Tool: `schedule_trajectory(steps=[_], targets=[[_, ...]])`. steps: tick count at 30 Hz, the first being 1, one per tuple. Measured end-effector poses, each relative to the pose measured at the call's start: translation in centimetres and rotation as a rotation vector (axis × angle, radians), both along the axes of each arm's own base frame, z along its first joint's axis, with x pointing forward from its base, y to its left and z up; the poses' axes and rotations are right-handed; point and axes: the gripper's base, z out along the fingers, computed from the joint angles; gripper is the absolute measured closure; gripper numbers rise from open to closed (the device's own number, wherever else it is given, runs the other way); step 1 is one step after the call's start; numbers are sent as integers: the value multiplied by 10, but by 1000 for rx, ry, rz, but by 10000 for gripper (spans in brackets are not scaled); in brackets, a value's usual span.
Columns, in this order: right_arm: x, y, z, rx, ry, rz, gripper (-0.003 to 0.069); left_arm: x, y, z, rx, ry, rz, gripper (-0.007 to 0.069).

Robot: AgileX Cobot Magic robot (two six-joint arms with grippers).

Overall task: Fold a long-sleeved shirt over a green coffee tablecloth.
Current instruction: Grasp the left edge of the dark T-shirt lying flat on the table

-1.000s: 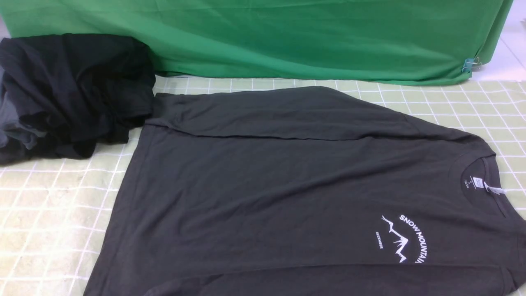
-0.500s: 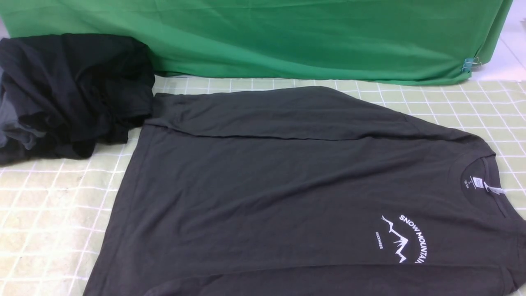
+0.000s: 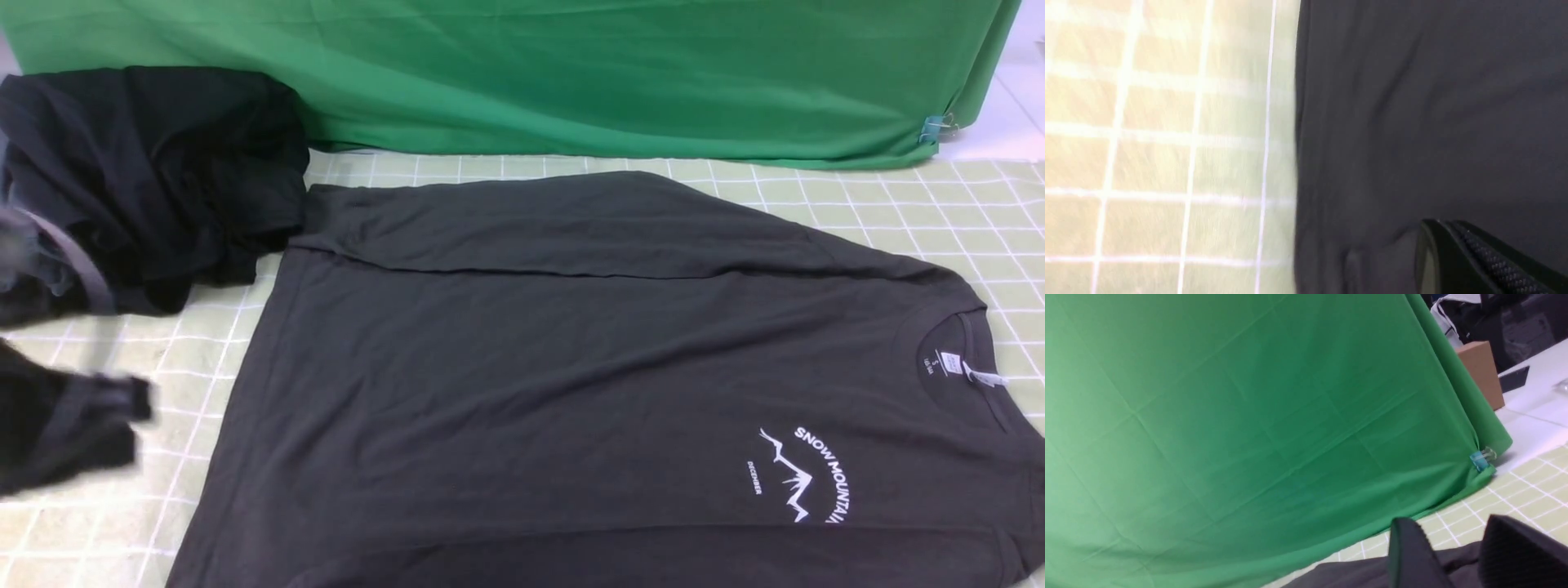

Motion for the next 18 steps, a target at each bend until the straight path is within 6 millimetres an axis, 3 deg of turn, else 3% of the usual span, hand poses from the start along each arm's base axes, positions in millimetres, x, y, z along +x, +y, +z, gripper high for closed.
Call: schedule_trajectory(steps=[2,3,5,9,12,14,18], targets=[[0,2,1,-14,95,35,518,8,-8,-25,5,124,-65,632],[0,4,8,-46,158,57,580,8,-15,-35,17,169,-96,632],[-1,8,26,-142,255,112,631,6,-27,-44,45,203,-136,633],[8,18,59,-321,422,249,651,2,-47,-51,113,211,-200,633],[28,33,76,-468,550,373,652,2,-59,-58,165,216,-251,628],[35,38,79,-502,577,406,652,5,-61,-61,176,217,-246,620],[58,59,78,-590,645,507,652,16,-63,-77,212,239,-240,512]])
